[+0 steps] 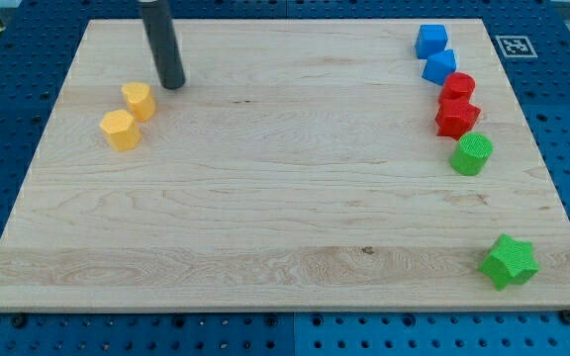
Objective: Move your arm to the center
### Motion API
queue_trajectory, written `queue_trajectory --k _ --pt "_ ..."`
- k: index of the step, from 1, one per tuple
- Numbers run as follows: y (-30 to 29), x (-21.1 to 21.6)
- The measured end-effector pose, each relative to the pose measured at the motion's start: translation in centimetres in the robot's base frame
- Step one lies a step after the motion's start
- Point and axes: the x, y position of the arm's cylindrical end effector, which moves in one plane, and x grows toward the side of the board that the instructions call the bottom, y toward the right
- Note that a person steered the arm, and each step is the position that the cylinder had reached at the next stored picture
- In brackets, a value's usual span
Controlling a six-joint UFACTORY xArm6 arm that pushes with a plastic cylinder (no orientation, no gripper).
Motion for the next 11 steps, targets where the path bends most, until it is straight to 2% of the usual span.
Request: queue_trajectory --k 2,3,4,5,7,9,10,11 --pt "-3.8 1.0" --pt "-2.0 -0.7" --pt "4.4 -0.1" --pt "11.7 4.6" --pt "11.9 5.0" --pt "14.3 10.6" --pt "20.3 15.2" --pt "26.0 18.1"
